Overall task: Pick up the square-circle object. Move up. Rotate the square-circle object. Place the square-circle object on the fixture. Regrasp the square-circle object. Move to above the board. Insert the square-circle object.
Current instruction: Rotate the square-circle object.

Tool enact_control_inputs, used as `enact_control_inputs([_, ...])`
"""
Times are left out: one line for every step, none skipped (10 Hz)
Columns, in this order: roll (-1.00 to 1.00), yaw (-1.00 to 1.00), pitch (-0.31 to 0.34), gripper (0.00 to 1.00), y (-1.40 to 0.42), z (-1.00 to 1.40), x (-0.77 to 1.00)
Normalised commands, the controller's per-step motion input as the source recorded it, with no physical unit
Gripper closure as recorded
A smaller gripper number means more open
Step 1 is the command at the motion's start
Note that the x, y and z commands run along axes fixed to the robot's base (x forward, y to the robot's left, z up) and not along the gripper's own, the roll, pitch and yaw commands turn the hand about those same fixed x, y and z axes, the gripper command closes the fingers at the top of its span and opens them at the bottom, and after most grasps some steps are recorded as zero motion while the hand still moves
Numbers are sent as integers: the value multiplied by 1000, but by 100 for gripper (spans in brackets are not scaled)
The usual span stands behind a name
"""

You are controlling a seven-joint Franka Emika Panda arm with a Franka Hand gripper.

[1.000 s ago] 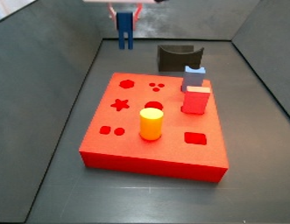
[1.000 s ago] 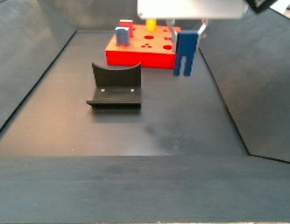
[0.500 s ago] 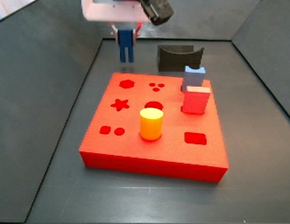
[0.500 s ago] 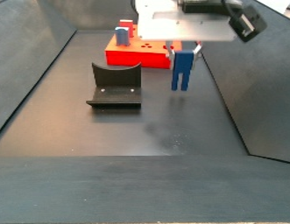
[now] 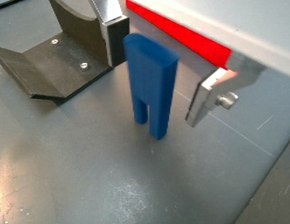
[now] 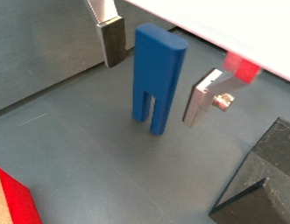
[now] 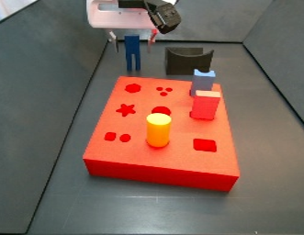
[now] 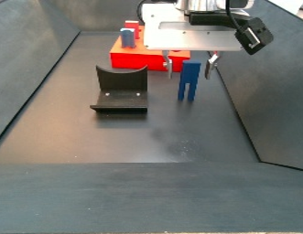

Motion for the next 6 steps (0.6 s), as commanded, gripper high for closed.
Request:
enact_control_inputs([-241,-1,3,0,9,-1,1])
enact_control_inputs([-241,-2,3,0,11,-1,1])
enact_control_inputs([-240,-2,3,0,12,-1,1])
enact_control_inputs([-240,-3,3,0,12,-1,1])
enact_control_inputs([-239,-4,3,0,13,-1,1])
enact_control_inputs([-239,-4,3,0,13,-2,1])
